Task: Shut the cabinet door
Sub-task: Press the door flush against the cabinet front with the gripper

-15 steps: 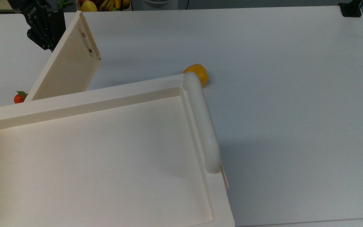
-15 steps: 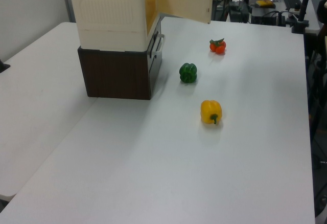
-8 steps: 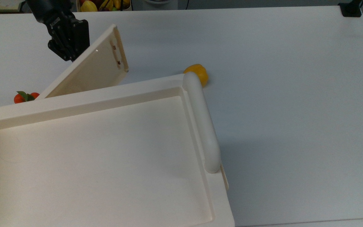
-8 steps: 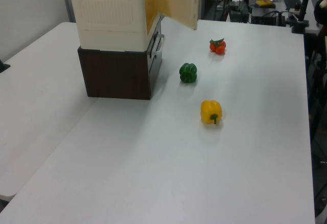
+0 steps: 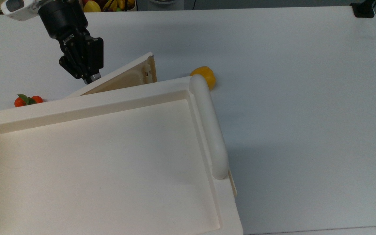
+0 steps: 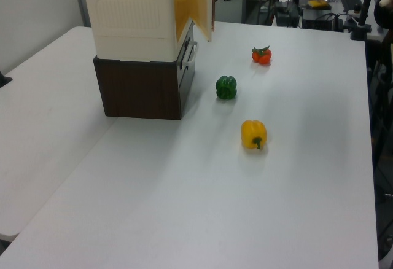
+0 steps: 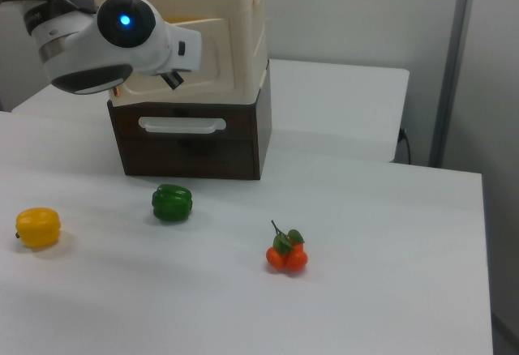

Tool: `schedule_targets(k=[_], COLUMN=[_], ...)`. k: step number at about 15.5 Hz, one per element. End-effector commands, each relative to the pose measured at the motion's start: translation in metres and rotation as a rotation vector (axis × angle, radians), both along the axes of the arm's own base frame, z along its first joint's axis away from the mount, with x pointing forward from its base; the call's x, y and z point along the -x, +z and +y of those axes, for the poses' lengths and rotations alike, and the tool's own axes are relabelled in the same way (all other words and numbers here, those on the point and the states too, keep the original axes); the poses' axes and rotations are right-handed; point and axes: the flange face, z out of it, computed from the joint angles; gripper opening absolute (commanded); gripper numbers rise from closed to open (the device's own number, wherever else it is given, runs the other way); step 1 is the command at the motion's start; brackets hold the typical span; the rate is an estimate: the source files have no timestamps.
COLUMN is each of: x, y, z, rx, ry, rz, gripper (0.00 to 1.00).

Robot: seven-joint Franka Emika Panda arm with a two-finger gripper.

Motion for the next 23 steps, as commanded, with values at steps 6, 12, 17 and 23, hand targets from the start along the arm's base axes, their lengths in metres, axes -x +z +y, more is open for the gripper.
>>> schedule_targets(k=[6,12,17,23], x=[-0.040,-0.053,-0.053,-0.018], y=[0.003,-0.002,-0.004,0.004], z=[0.036,0.046,0.051,0.038], rx=[0.017,0.036,0.038,0.088], ry=[-0.058,-0.120,-0.125,-0.005], rz=[-0.110,-0.164,-0.169,-0.101], gripper=[0.00,0.00,0.00,0.00])
